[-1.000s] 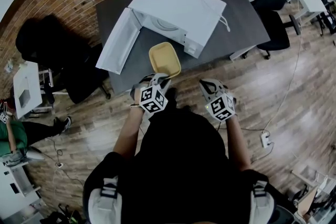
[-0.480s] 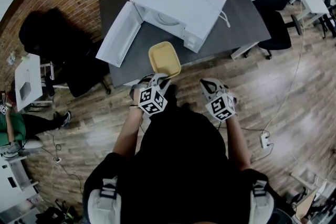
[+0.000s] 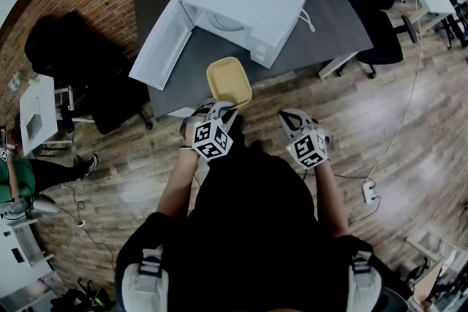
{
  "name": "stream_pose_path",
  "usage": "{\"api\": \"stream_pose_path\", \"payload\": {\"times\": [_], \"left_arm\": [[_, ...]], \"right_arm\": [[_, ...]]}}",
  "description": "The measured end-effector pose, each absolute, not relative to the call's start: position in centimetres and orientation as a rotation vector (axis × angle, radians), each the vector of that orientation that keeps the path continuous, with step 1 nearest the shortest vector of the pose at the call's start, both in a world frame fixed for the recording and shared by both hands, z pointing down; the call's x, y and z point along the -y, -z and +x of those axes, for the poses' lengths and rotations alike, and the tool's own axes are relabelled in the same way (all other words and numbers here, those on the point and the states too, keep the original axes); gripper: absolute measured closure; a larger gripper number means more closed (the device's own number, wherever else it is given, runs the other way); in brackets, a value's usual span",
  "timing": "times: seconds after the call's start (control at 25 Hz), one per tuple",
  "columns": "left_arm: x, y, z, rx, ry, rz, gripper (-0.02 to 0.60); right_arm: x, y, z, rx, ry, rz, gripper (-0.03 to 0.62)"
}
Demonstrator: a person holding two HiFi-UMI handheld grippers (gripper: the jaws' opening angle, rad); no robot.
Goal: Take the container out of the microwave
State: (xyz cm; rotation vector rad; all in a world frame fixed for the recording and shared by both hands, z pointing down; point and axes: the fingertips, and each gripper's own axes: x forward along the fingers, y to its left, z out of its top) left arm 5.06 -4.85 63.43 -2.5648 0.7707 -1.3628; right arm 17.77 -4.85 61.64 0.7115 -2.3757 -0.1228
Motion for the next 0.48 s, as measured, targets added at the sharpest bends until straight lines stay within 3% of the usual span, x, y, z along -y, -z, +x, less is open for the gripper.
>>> {"api": "stream_pose_path", "payload": {"times": [0.48], "left_arm": [[4.2,-63.2,6.2,-0.776,1.371,-2.563,0.555]], "right_arm": [[4.0,-61.7,19.3,2.374,0.122,0.701,0.597]]}}
